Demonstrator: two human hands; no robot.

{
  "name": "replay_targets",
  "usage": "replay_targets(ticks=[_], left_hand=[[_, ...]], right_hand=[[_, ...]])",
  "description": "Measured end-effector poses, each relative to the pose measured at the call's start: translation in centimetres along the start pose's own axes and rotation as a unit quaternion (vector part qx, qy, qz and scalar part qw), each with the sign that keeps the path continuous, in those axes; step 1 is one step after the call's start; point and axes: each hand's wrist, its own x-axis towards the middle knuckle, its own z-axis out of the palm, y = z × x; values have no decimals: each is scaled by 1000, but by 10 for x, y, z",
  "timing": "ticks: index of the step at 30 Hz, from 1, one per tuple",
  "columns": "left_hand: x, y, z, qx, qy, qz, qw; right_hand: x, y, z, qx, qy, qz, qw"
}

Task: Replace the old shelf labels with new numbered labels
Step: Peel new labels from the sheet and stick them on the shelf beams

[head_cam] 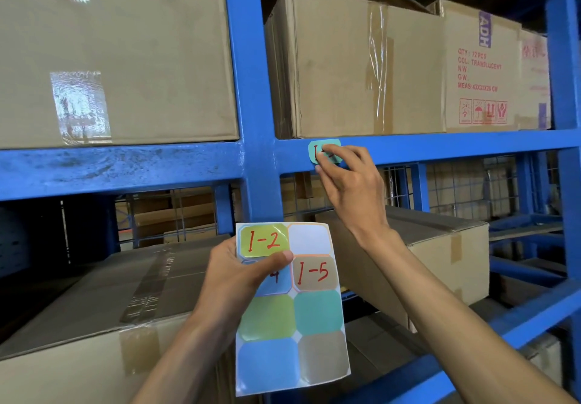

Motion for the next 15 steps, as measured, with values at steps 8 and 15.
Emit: replay_targets(ticks=[8, 15], left_hand=[[-1, -1, -1, 3, 8, -12, 1000], [-1, -3, 1, 2, 13, -6, 1000]], right_hand=[[-15, 9, -1, -27, -85, -36, 995], [-23, 17, -4, -66, -181, -54, 980]])
